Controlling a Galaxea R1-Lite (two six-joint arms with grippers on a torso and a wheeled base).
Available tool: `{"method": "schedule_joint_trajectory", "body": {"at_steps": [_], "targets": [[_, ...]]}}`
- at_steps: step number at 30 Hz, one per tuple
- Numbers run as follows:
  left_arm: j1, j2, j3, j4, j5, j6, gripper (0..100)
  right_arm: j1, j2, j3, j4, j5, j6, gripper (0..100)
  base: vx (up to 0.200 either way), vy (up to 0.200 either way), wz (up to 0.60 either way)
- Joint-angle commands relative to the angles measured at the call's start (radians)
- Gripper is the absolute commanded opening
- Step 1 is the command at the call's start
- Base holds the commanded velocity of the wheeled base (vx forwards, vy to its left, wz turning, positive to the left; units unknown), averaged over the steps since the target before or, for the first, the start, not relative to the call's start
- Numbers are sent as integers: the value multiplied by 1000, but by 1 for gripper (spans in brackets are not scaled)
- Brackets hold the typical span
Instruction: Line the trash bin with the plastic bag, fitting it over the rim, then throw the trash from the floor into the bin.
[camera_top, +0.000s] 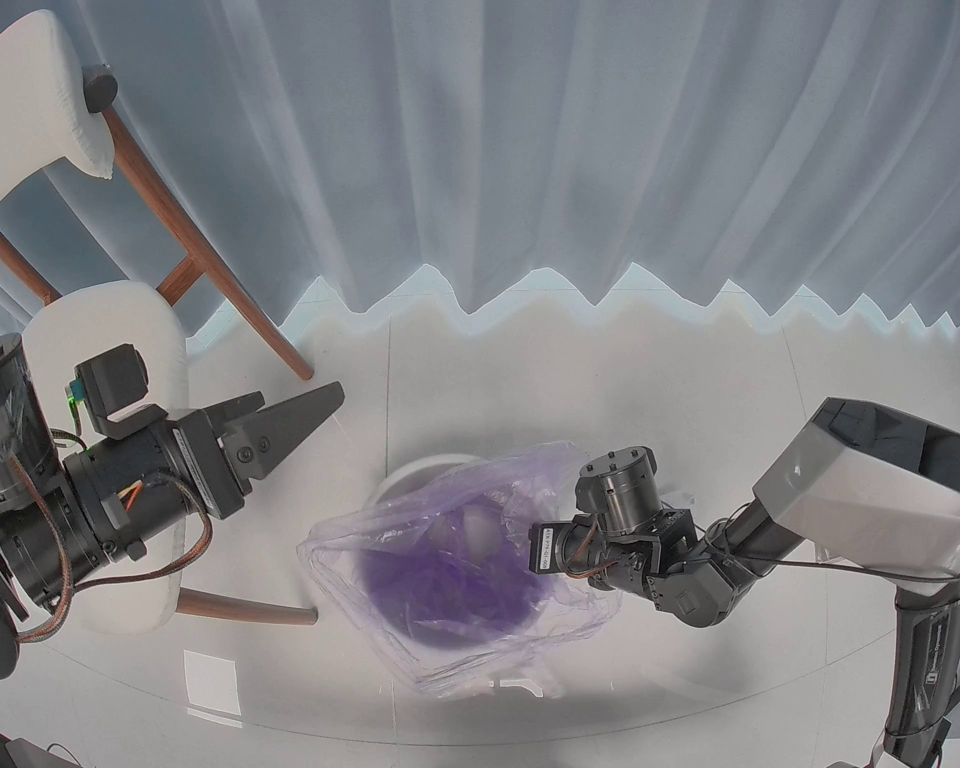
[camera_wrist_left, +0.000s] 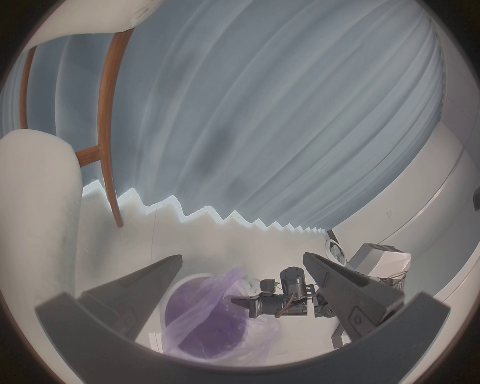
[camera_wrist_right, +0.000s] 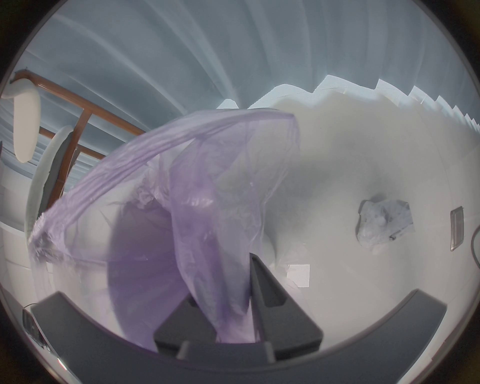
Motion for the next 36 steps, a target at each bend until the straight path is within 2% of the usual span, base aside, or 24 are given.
{"method": "schedule_joint_trajectory", "body": {"at_steps": [1, 13, 17, 20, 22, 29, 32, 36], "targets": [[-3, -3, -6, 0, -4, 1, 100, 1, -59, 38, -1, 1, -1, 0, 0, 0, 0], [26, -15, -33, -52, -6, 1, 100, -1, -151, 186, -7, 3, -21, 0, 0, 0, 0], [18, -7, -56, -55, -7, -3, 100, -1, -160, 275, -84, 3, -19, 0, 0, 0, 0], [32, 0, -85, -66, -6, -11, 100, -4, -174, 366, -225, 3, -22, 0, 0, 0, 0], [38, 13, -88, -67, -7, -16, 100, -8, -180, 390, -262, 4, -24, 0, 0, 0, 0], [-12, 17, -53, -67, -7, -48, 100, -8, -184, 475, -323, 4, -16, 0, 0, 0, 0], [-22, 20, -50, -67, -7, -48, 100, -8, -186, 508, -385, 6, -18, 0, 0, 0, 0], [-23, 20, -36, -67, -7, -43, 100, -10, -186, 521, -395, 6, -21, 0, 0, 0, 0]]}}
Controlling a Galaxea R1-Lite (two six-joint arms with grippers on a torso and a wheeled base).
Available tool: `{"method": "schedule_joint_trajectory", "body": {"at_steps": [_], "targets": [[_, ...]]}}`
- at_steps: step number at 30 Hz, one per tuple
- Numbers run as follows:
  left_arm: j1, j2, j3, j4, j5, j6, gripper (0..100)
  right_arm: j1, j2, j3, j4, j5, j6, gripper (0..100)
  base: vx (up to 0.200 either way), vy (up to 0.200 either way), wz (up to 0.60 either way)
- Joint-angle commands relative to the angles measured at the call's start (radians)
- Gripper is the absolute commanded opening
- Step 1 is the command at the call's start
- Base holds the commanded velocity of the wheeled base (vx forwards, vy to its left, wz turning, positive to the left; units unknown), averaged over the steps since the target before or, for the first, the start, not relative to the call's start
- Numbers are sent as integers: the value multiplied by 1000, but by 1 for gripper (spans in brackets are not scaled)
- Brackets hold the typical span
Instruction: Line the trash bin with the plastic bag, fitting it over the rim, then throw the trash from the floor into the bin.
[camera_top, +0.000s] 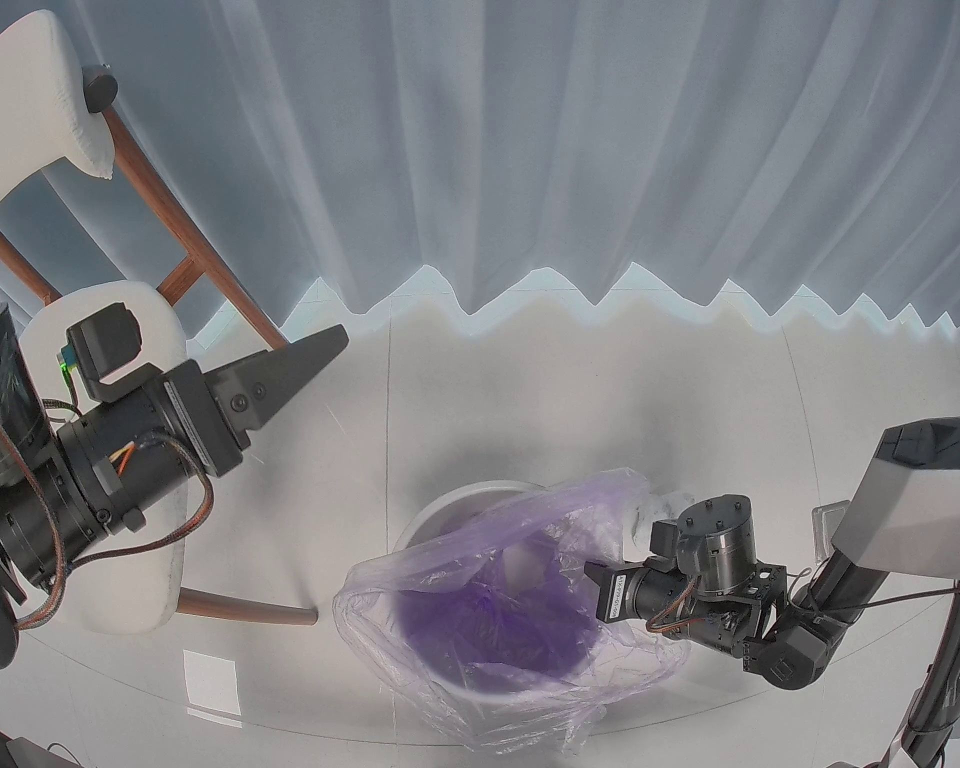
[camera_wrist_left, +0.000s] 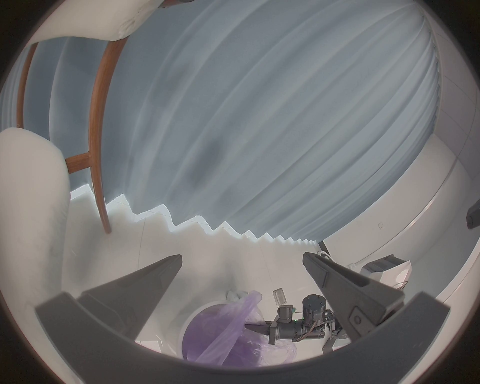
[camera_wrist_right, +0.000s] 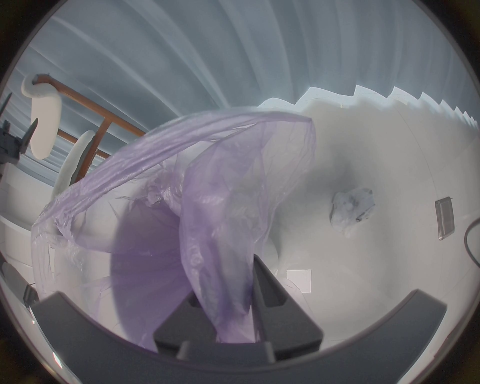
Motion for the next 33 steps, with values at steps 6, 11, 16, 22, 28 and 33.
{"method": "schedule_joint_trajectory", "body": {"at_steps": [6, 11, 16, 22, 28, 33], "targets": [[-13, -4, 16, 3, -1, 3, 100, -5, -17, 56, -12, 1, 4, 0, 0, 0, 0], [-15, 4, 35, 9, 3, 19, 100, -5, -69, 92, -14, 7, 7, 0, 0, 0, 0], [-15, 5, 61, 10, 5, 79, 100, -3, -110, 128, -18, 14, 7, 0, 0, 0, 0], [-44, 25, 110, 7, -21, 144, 100, 13, -149, 222, -97, 12, 8, 0, 0, 0, 0], [-69, 157, 116, -5, -155, 188, 100, 30, -130, 259, -164, 14, 8, 0, 0, 0, 0], [-72, 243, 61, -5, -161, 263, 100, 52, -106, 280, -169, 14, 8, 0, 0, 0, 0]]}}
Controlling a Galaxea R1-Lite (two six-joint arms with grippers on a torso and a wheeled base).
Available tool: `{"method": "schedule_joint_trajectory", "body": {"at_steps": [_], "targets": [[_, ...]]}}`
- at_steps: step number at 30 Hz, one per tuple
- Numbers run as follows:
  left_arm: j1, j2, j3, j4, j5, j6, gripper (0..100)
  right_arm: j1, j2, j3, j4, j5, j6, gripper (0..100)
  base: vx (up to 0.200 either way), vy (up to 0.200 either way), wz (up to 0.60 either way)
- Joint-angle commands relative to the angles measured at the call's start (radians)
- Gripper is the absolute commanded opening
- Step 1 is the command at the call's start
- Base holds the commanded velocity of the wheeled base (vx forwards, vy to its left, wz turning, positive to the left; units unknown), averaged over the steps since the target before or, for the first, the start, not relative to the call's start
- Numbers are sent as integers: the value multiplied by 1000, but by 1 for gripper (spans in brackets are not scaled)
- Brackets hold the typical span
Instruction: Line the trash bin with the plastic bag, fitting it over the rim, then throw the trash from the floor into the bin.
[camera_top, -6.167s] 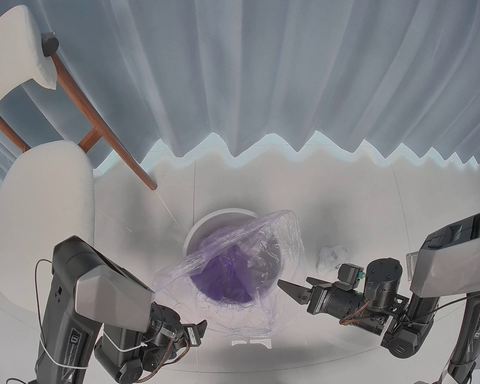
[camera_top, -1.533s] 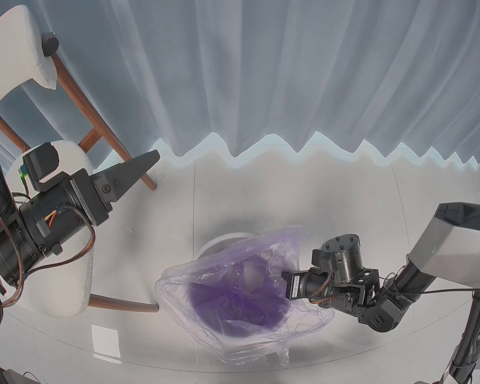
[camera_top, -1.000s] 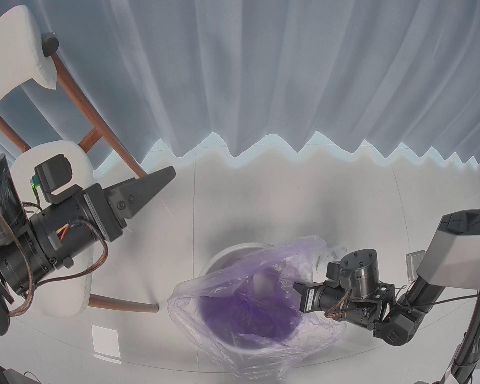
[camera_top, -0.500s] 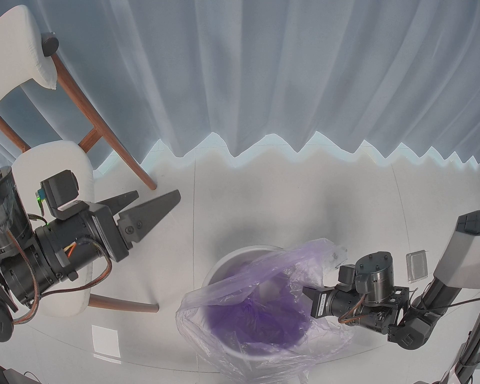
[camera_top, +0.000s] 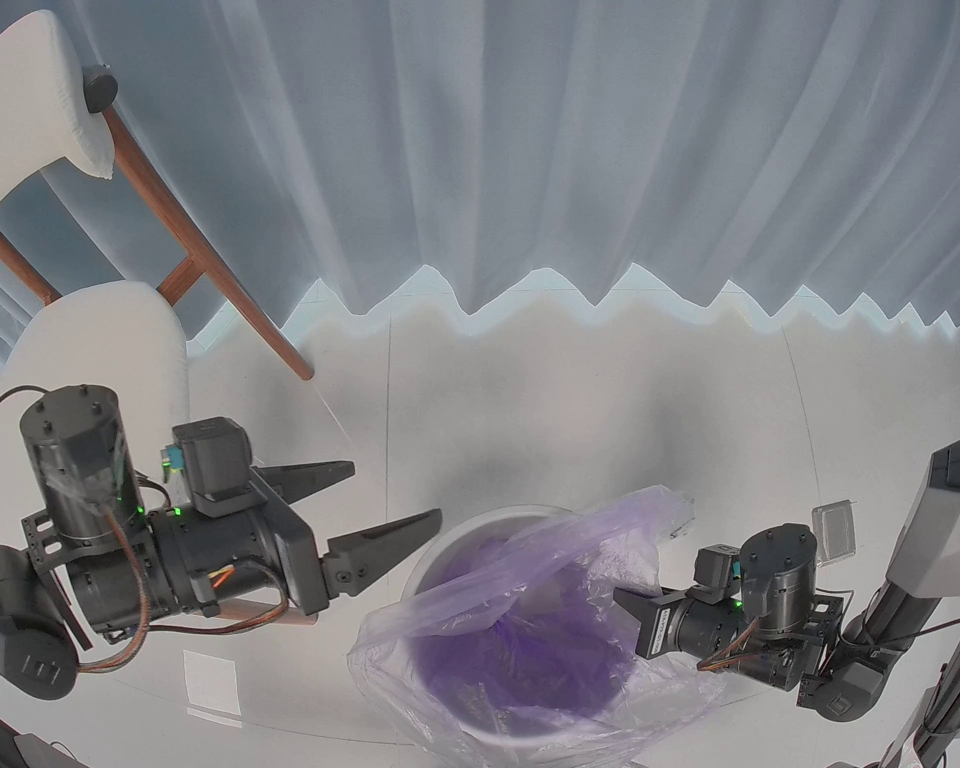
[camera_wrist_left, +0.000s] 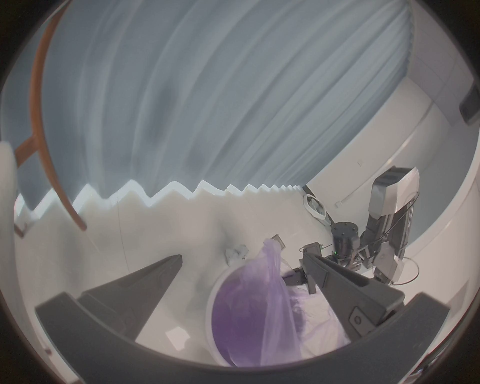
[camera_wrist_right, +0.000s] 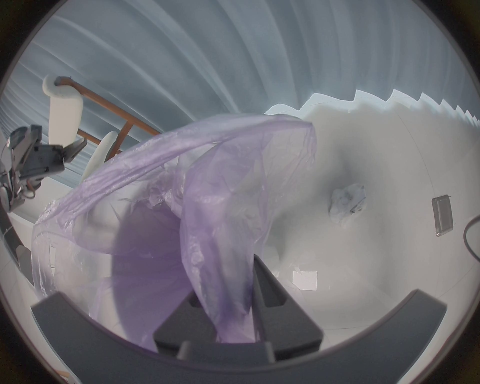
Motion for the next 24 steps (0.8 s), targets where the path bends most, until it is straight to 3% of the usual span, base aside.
{"method": "schedule_joint_trajectory", "body": {"at_steps": [1, 8, 16, 21, 24], "targets": [[-5, 125, -64, -1, -12, 54, 100, 23, 35, 26, -13, 1, -2, 0, 0, 0, 0], [-9, 159, -139, -4, -25, 214, 100, 45, 64, 41, -68, 1, -2, 0, 0, 0, 0], [-18, 162, -155, -87, -278, 339, 100, 55, 92, 59, -126, -3, -11, 0, 0, 0, 0], [-36, 168, -86, -90, -267, 361, 100, 57, 109, 61, -137, -4, -11, 0, 0, 0, 0], [-53, 165, -27, -101, -218, 363, 100, 57, 115, 61, -137, -6, -13, 0, 0, 0, 0]]}}
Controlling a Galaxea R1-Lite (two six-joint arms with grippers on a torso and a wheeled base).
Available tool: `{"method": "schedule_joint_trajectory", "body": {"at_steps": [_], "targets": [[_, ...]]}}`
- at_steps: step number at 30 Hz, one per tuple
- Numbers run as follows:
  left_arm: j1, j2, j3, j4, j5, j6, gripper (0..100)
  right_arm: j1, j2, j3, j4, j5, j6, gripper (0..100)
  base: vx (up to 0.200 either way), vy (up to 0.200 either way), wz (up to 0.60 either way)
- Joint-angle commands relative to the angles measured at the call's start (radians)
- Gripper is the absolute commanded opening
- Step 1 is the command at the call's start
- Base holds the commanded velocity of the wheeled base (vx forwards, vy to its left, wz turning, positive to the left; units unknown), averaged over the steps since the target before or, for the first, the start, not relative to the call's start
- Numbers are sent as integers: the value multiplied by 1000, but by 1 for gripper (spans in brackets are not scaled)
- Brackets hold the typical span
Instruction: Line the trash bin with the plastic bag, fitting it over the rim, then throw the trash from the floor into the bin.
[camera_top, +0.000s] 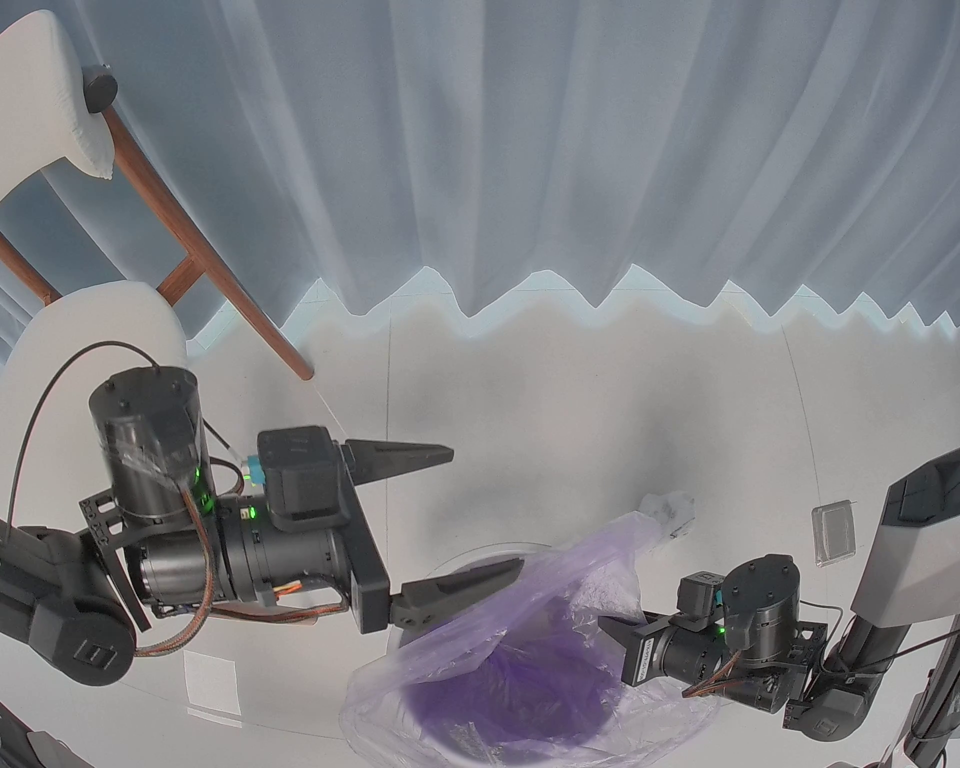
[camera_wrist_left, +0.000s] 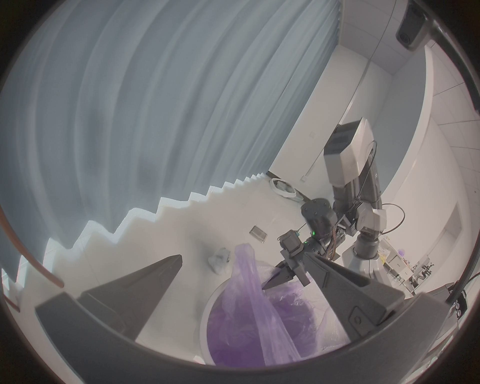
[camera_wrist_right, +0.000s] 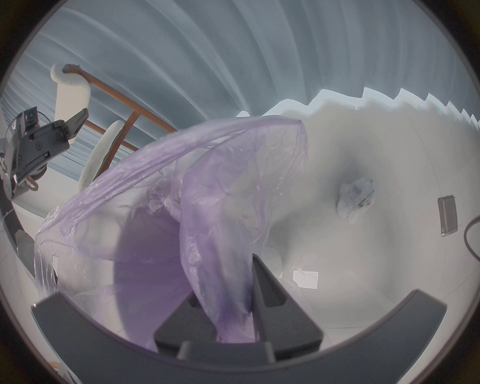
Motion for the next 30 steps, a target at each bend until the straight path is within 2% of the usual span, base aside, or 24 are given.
{"method": "schedule_joint_trajectory", "body": {"at_steps": [1, 6, 11, 17, 30], "targets": [[-22, 3, 74, -15, 54, 3, 100, 2, 24, 2, -2, -1, -3, 0, 0, 0, 0], [-24, 11, 77, -15, 77, 5, 100, 2, 24, 1, -2, -3, -4, 0, 0, 0, 0], [-45, 48, 78, -15, 123, 75, 100, 3, 29, 5, -2, -11, -18, 0, 0, 0, 0], [-79, 85, 77, -15, 126, 84, 100, 3, 30, 7, -4, -17, -27, 0, 0, 0, 0], [-79, 140, 80, -13, 125, 173, 100, 15, 44, 8, -4, -17, -27, 0, 0, 0, 0]]}}
